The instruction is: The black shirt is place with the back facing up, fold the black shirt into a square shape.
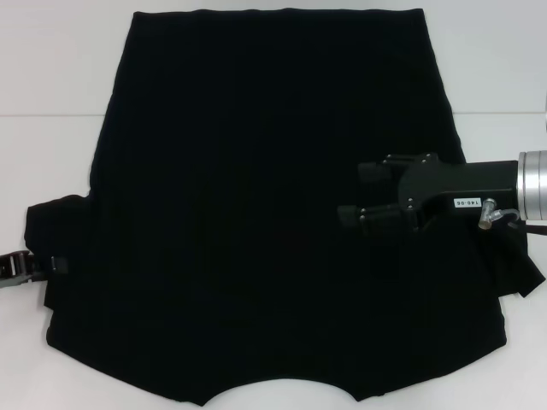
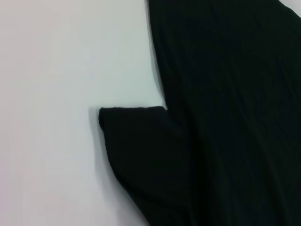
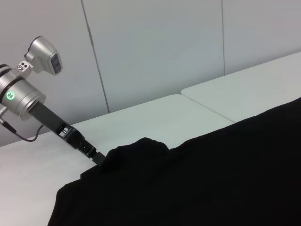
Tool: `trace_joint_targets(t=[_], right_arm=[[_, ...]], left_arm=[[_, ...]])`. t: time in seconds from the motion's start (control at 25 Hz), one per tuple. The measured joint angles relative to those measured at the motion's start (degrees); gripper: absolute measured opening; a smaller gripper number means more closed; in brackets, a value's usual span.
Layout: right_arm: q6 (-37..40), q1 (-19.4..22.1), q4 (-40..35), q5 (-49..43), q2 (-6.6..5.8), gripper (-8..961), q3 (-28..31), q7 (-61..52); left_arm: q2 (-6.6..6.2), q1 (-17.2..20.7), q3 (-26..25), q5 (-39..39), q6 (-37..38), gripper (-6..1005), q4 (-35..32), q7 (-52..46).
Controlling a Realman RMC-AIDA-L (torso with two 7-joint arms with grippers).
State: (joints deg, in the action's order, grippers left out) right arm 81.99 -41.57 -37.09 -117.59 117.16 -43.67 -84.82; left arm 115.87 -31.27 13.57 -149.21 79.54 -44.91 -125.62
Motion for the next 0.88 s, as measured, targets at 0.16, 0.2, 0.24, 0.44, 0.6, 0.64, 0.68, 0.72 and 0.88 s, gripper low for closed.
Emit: trace_joint_targets(t=[0.16, 0.2, 0.24, 0.44, 0.6, 0.64, 0.68, 0.72, 0.88], right_arm=[[0.01, 0.00, -0.03, 0.00, 0.00, 925, -0.01, 0.00], [0.01, 0.00, -0.04, -0.01, 0.00, 925, 0.04, 0.00], [0.01, 0.00, -0.04, 0.00, 0.00, 925, 0.14, 0.00], [0.01, 0.00, -0.08, 0.00, 0.00, 925, 0.49, 0.12], [0.01, 0.00, -0.09, 0.00, 0.00, 925, 0.55, 0.27], [0.01, 0.01, -0.09, 0.00, 0.00, 925, 0.57, 0.30], [0.01, 0.02, -0.09, -0.01, 0.00, 925, 0.59, 0.30], [0.01, 0.05, -0.09, -0.01, 0.00, 925, 0.60, 0.32], [-0.26, 0.24, -0.09, 0.00, 0.00, 925, 0.60, 0.42]], left_arm=[[0.00, -0.15, 0.03, 0.00, -0.62, 500, 0.00, -0.04], [-0.01, -0.18, 0.05, 0.00, -0.72, 459, 0.00, -0.04], [-0.03, -0.19, 0.07, 0.00, -0.78, 419, 0.00, -0.05], [-0.04, -0.19, 0.47, -0.12, -1.45, 209, 0.22, -0.14], [-0.03, -0.20, 0.94, -0.19, -1.95, 52, 0.50, -0.15], [-0.03, -0.19, 1.00, -0.20, -2.00, 26, 0.51, -0.15], [-0.03, -0.19, 1.03, -0.21, -2.02, 1, 0.51, -0.15], [-0.03, -0.19, 1.01, -0.22, -2.06, 3, 0.51, -0.15], [-0.03, -0.18, 0.64, -0.24, -2.39, 11, -0.06, -0.15]])
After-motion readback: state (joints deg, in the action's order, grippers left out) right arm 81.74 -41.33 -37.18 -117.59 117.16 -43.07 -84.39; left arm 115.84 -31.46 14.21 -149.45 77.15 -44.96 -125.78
